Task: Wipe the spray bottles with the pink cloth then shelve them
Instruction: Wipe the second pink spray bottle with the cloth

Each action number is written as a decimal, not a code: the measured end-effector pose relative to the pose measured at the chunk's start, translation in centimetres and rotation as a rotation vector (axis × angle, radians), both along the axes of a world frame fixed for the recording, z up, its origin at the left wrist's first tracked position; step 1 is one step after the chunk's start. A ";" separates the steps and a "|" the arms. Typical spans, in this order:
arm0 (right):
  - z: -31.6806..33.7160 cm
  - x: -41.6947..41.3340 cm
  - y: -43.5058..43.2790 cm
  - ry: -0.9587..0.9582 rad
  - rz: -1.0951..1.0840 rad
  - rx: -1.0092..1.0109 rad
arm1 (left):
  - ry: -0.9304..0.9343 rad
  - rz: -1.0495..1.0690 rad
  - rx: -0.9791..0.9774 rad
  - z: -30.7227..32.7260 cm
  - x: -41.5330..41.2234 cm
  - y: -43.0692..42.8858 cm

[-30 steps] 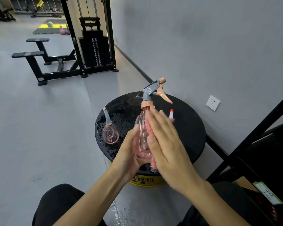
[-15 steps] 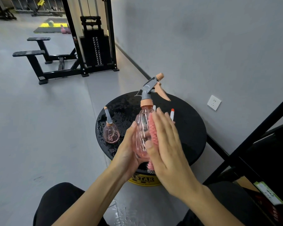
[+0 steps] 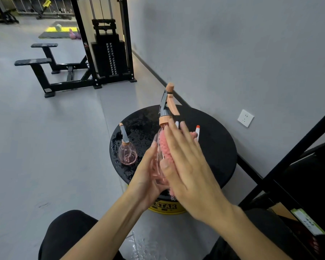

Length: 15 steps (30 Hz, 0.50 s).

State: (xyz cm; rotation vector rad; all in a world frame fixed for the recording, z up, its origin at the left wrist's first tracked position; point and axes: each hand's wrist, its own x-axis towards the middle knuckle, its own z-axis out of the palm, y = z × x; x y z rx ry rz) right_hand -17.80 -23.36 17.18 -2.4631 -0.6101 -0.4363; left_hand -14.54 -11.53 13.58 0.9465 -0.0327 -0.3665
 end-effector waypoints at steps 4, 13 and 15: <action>-0.5 -0.6 0.1 0.006 -0.019 -0.029 | 0.000 0.027 0.016 -0.4 0.1 0.2; 0.2 -0.1 0.6 -0.001 -0.090 -0.014 | 0.001 -0.021 -0.006 0.1 0.3 -0.2; -0.7 -1.5 1.1 -0.025 -0.079 -0.058 | -0.004 -0.028 -0.052 0.2 0.1 -0.1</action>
